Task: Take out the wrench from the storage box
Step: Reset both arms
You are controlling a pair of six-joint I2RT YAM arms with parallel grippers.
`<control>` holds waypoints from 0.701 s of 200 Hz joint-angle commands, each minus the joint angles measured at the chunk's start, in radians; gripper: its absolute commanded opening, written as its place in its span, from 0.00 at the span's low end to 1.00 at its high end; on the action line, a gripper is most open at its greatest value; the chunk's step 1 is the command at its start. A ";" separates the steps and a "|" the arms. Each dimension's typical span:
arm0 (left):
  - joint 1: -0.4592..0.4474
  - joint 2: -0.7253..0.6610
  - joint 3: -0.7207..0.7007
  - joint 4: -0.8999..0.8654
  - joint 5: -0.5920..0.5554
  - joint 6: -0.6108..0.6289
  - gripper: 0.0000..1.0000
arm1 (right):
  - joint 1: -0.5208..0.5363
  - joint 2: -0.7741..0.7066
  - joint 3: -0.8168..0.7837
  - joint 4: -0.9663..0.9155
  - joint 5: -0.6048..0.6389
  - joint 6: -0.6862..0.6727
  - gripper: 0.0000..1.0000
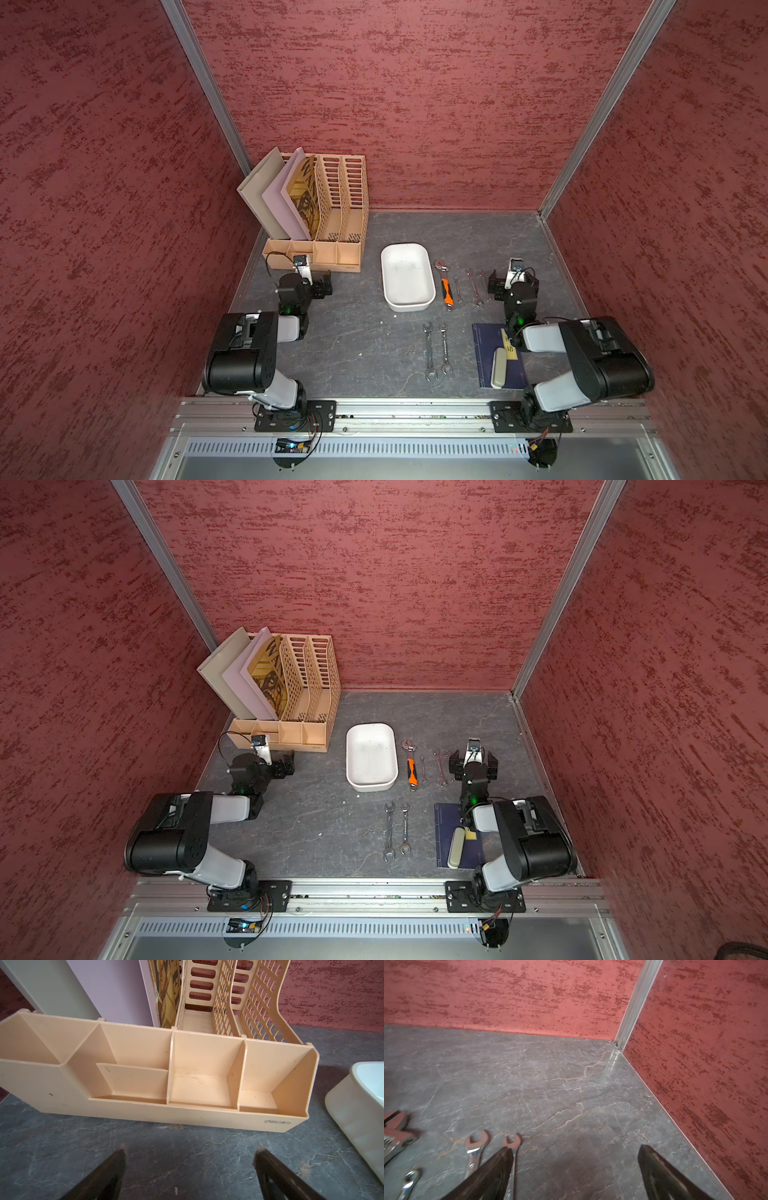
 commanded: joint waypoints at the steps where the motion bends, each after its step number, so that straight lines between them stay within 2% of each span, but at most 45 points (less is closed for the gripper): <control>1: 0.006 -0.004 0.004 0.101 0.057 -0.003 1.00 | -0.061 0.019 0.051 -0.006 -0.214 0.083 0.98; 44: 0.009 -0.003 0.005 0.098 0.057 -0.005 1.00 | -0.064 0.007 0.042 -0.002 -0.222 0.082 0.99; 67: -0.006 -0.002 0.009 0.091 0.000 -0.009 1.00 | -0.064 0.012 0.050 -0.007 -0.232 0.076 0.98; 91: -0.006 -0.002 0.010 0.091 0.000 -0.009 1.00 | -0.052 0.019 0.082 -0.063 -0.294 0.041 0.98; 140: -0.005 -0.002 0.007 0.095 0.003 -0.009 1.00 | -0.061 0.010 0.059 -0.031 -0.300 0.045 0.99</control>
